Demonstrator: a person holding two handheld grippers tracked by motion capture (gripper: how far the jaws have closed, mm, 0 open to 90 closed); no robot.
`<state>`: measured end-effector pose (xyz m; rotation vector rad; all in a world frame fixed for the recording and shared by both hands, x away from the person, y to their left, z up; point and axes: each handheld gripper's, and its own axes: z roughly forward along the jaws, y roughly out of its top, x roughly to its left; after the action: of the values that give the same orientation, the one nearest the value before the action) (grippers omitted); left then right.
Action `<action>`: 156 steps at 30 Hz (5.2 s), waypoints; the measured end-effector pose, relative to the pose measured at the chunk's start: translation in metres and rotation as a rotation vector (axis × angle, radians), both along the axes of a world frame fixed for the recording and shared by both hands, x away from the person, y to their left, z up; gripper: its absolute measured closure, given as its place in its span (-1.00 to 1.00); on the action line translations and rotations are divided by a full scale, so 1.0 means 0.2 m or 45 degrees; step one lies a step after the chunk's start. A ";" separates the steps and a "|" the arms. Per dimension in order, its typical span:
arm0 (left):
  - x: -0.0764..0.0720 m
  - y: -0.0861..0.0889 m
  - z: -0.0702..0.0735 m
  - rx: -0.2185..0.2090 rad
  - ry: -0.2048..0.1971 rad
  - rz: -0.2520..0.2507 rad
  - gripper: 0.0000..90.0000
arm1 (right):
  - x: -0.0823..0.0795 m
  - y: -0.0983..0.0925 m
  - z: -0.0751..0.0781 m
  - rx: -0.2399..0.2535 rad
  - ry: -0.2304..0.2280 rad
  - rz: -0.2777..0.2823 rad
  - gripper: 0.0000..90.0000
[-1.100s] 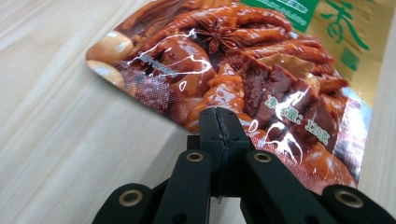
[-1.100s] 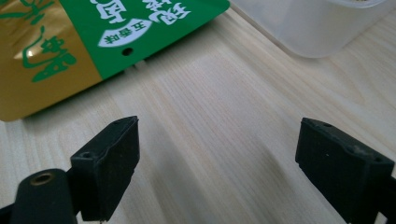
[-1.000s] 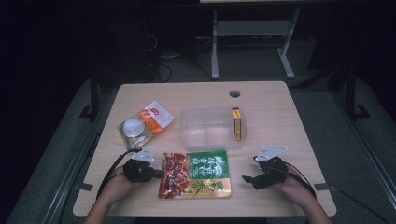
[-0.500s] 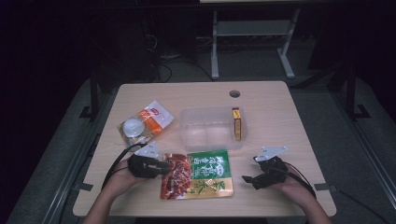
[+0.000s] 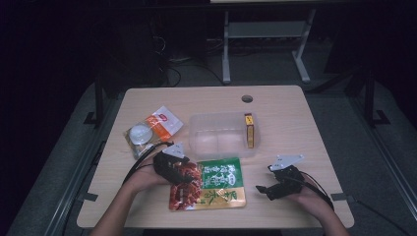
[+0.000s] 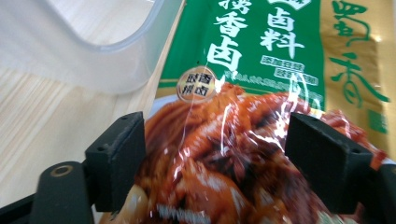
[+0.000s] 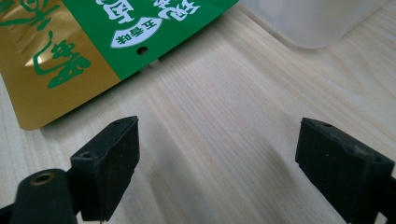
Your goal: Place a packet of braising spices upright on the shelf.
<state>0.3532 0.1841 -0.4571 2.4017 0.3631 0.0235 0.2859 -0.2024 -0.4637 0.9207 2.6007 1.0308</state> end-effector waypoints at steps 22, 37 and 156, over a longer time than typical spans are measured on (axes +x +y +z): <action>-0.02 -0.03 -0.05 -0.043 -0.017 -0.038 -0.36 | -0.01 0.00 0.00 -0.007 0.001 0.004 -0.71; -0.08 -0.06 -0.02 0.009 -0.031 -0.049 0.79 | -0.01 0.00 0.00 -0.002 0.006 -0.009 -0.71; -0.13 0.18 0.24 -0.320 -0.105 0.222 0.70 | 0.10 0.33 0.43 0.543 -0.094 0.288 1.00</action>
<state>0.3277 0.2199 -0.4098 2.1091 0.5046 0.1471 0.3068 -0.1372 -0.3772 0.6546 2.5108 1.6903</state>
